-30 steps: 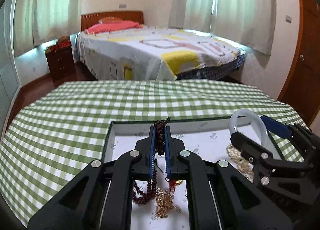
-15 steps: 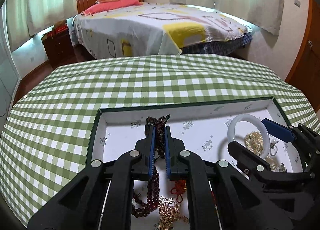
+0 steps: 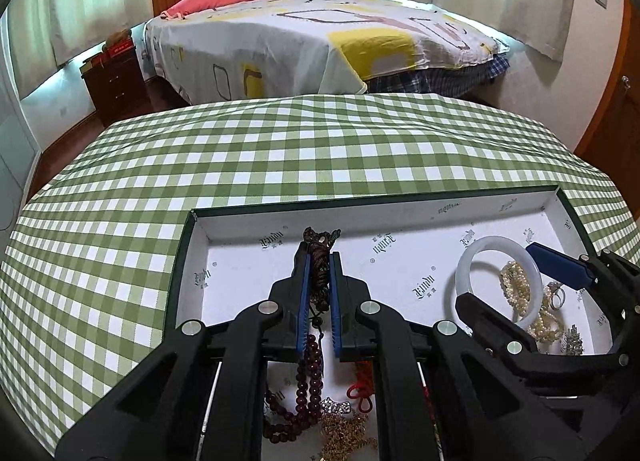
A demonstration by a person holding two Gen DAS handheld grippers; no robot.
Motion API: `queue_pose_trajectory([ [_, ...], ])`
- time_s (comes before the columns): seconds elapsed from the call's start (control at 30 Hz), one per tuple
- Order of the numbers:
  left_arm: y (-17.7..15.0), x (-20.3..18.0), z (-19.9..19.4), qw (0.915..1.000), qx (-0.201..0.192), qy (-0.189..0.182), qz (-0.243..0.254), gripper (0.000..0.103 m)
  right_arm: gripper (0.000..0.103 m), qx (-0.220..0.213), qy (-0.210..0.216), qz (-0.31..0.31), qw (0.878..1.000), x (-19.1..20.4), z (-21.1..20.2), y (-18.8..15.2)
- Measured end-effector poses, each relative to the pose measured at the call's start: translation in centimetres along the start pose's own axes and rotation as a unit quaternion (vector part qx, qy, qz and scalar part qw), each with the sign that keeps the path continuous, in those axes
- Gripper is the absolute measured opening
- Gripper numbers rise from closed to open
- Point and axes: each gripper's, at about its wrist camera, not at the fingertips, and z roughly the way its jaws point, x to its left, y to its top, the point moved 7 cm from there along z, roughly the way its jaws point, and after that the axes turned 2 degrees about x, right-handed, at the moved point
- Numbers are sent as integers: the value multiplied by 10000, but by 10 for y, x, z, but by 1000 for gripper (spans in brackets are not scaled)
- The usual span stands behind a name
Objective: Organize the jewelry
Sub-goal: 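Carry the black necklace and jade bangle into the tray while both tools open to release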
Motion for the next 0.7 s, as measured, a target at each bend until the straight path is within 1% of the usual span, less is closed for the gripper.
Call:
queue_pose_trajectory([
  [0.2, 2, 0, 4, 10000, 76, -7, -27, 12, 69, 138, -26, 24, 9999, 0, 4, -1],
  [0.23, 1, 0, 5, 9999, 110, -9, -27, 15, 69, 178, -26, 16, 9998, 0, 5, -2],
  [0.27, 2, 1, 5, 9999, 120, -6, -31, 18, 69, 202, -26, 9, 9998, 0, 6, -2],
  [0.3, 2, 1, 5, 9999, 125, 2, -37, 29, 69, 219, -28, -1, 9998, 1, 7, -3],
  [0.33, 2, 2, 5, 9999, 109, 19, -51, 38, 72, 218, -36, -6, 9998, 1, 7, -3],
  [0.4, 3, 2, 3, 10000, 69, 22, -65, 46, 76, 156, -56, -4, 9999, 1, 5, -1],
  [0.5, 3, 1, 3, 9999, 101, 17, -44, 49, 76, 155, -50, -20, 9999, 1, 4, -2],
  [0.57, 3, 1, 2, 10000, 84, 25, -25, 54, 77, 121, -51, -17, 9999, 1, 2, -2],
  [0.6, 3, 1, 1, 10000, 47, 38, -22, 58, 77, 103, -52, -10, 9999, 1, 1, -2],
  [0.7, 5, 0, -5, 10000, -58, 42, -11, 65, 77, 33, -51, 17, 10000, 0, -2, -3],
])
